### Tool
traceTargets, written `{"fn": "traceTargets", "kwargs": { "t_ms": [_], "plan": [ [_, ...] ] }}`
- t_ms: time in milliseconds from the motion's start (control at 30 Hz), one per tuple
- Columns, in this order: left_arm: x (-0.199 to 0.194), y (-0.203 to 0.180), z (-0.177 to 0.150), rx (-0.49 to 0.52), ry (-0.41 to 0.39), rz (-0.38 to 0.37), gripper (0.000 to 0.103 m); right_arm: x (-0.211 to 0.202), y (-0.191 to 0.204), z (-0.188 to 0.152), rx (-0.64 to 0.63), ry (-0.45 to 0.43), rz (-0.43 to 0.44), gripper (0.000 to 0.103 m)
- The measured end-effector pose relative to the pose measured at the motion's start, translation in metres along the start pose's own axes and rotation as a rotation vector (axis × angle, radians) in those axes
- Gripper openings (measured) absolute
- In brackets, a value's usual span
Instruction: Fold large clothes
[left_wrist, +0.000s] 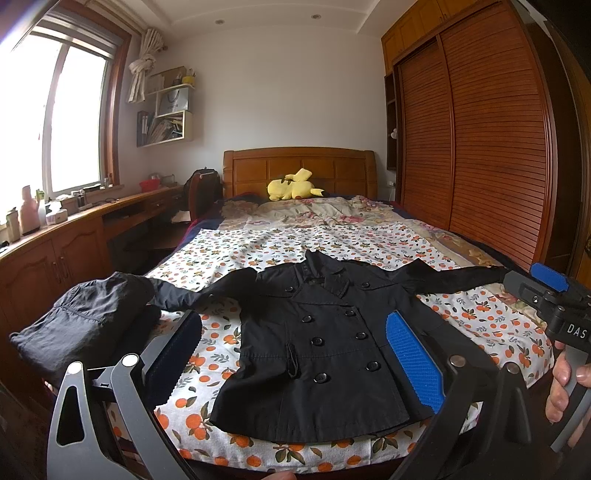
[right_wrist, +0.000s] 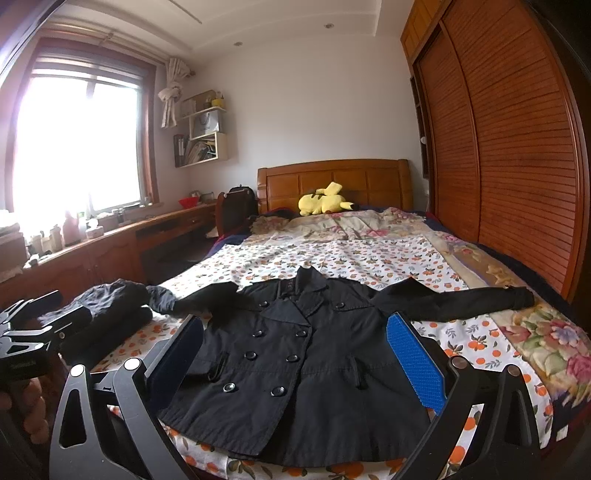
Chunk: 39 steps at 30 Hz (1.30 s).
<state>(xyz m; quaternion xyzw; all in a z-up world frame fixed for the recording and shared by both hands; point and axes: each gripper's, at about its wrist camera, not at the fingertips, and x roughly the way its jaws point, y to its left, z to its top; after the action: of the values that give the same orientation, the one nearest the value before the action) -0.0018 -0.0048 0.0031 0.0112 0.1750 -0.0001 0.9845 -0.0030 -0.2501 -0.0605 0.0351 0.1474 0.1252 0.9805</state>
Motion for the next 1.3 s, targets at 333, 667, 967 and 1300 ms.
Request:
{"fn": "traceTargets", "kwargs": {
  "t_ms": [333, 667, 967, 1300],
  "plan": [
    [-0.001, 0.003, 0.001, 0.001, -0.001, -0.003, 0.101, 0.000, 0.002, -0.002, -0.002, -0.002, -0.001, 0.097],
    [-0.012, -0.002, 0.004, 0.008, -0.014, -0.007, 0.101, -0.008, 0.006, 0.009, -0.003, -0.005, 0.001, 0.097],
    [-0.013, -0.002, 0.004, 0.009, -0.014, -0.007, 0.101, -0.009, 0.009, 0.010, -0.004, -0.007, 0.003, 0.097],
    [-0.014, -0.002, 0.006, 0.010, -0.015, -0.005, 0.101, -0.011, 0.012, 0.008, -0.010, -0.016, 0.009, 0.097]
  ]
}}
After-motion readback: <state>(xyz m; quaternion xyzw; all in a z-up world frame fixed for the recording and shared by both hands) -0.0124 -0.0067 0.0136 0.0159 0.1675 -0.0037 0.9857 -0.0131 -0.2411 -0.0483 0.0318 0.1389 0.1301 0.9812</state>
